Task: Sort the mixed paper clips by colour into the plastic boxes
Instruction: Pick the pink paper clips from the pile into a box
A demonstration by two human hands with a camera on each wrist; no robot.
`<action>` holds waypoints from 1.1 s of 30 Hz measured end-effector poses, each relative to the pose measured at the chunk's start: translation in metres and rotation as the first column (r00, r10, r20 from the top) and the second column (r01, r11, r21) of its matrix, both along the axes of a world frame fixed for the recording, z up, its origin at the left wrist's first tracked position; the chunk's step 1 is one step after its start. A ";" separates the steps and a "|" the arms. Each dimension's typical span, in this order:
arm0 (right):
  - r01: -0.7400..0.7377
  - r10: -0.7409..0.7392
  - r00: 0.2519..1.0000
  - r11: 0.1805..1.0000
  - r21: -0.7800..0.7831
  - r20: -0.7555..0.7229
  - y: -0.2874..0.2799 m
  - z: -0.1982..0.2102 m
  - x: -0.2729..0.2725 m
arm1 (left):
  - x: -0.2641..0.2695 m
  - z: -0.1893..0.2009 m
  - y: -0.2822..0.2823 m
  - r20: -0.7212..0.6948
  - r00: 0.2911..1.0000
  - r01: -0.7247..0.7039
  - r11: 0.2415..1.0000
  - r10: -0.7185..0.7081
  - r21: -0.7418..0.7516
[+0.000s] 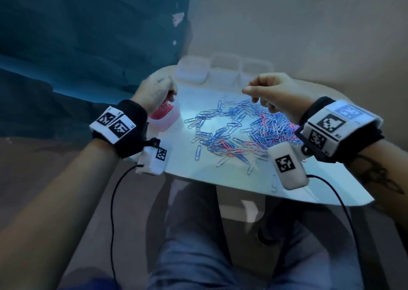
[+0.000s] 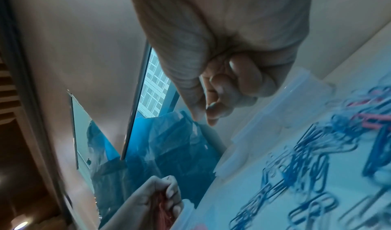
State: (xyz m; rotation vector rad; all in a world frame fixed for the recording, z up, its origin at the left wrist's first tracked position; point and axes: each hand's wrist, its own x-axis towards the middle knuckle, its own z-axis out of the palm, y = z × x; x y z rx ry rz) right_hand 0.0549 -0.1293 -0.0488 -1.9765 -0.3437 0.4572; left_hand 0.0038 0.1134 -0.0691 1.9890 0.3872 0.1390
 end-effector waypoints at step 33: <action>-0.133 0.490 0.834 0.626 -0.768 0.254 0.017 -0.030 -0.033 | -0.035 -0.013 -0.073 -0.379 0.862 0.492 0.734 -0.337 0.467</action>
